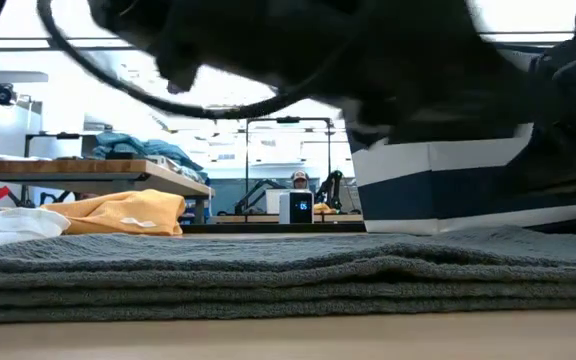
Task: Fold kitchen towel into neat rectangle
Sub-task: Fold the gray towel
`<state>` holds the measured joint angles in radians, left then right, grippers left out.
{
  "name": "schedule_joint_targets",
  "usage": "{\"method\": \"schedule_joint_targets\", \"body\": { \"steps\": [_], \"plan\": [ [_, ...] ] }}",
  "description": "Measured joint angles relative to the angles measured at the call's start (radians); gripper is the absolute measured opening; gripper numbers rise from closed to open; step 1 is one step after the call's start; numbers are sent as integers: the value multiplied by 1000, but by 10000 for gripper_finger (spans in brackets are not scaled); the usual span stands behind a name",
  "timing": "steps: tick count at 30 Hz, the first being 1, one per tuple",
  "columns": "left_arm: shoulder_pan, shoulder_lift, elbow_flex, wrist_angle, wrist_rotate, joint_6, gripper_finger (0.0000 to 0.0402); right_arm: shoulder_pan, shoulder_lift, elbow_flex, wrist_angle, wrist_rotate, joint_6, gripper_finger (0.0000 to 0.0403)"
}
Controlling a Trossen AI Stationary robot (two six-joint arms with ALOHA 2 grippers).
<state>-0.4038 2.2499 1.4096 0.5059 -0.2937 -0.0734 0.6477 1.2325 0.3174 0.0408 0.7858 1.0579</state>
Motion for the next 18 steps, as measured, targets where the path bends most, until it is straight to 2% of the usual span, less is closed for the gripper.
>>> {"method": "schedule_joint_targets", "body": {
  "steps": [3,6,11,13,18],
  "plan": [
    [-4,74,119,-75,-15,-51,210,-19,-58,81,-258,-53,128,108],
    [-5,148,233,-146,-19,-104,229,-33,-102,131,-388,-112,155,159],
    [-25,274,443,-290,-18,-129,248,-62,-158,126,-396,-155,185,229],
    [-30,309,522,-403,-22,-132,249,-84,-170,111,-412,-177,189,251],
    [-32,362,699,-668,-131,-205,240,-119,-175,92,-404,-193,162,287]
  ]
}}
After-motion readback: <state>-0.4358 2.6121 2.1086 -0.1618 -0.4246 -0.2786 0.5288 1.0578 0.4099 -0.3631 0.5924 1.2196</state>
